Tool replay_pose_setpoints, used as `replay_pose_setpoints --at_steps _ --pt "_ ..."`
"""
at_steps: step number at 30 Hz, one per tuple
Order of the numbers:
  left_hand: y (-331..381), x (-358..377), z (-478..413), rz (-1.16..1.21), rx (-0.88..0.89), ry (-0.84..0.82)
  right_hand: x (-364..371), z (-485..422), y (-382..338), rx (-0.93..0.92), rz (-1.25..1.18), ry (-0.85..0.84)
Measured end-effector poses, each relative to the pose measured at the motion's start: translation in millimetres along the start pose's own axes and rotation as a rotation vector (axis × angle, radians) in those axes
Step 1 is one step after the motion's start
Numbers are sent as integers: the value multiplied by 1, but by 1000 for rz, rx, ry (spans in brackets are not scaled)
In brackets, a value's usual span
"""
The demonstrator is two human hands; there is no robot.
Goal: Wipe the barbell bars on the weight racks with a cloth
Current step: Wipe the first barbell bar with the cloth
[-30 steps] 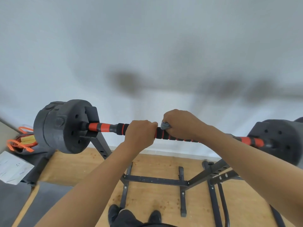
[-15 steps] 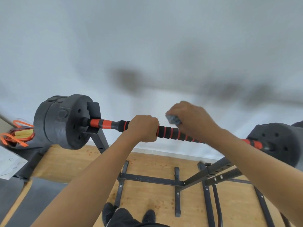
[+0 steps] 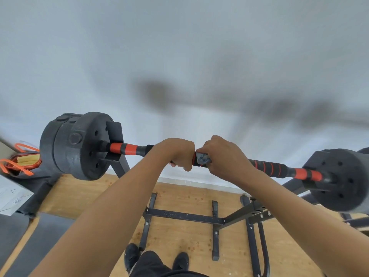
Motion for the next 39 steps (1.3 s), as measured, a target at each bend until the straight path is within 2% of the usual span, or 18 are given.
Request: replay_pose_setpoints --at_steps 3,5,7,9,11,13,15,17,22,27,28,30,32,36,39 --pt "-2 3 -6 133 82 -169 -2 10 -4 -50 -2 1" --pt "-2 3 -5 130 113 -152 -8 9 2 -19 -51 -8" --pt "-2 -4 3 40 86 68 -16 1 13 18 -139 40" --pt "-2 -7 17 -157 -10 390 -21 -11 19 32 -184 102" --pt "7 5 31 -298 -79 619 -16 -20 24 83 -188 80" --pt "17 20 36 -366 -98 736 -6 -24 32 219 -249 17" --pt "16 20 33 -378 -133 784 4 -25 39 305 -345 -49" --pt "12 13 27 -374 -159 709 7 -23 37 297 -329 -57" --pt "9 3 18 -275 -114 500 9 -6 16 120 -140 15" --pt "0 2 0 164 104 -141 8 19 2 64 12 74" --pt "0 2 0 207 139 -208 9 22 -2 49 58 63" --pt "0 1 1 223 176 -226 9 26 -4 21 102 49" --pt "0 -3 5 177 153 -80 2 22 0 28 28 53" --pt "3 -2 27 -264 -70 561 -6 -7 17 145 -103 59" --pt "19 21 33 -343 -111 795 -3 -16 19 186 -142 63"
Point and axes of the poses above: each hand's wrist, its own z-axis away from the middle knuckle, its own x-axis out of the palm, y = z × x, the point moved 6 cm from there along -z, towards the middle knuckle, and after that the axes turned 14 degrees about -z, right-handed, at the moved point
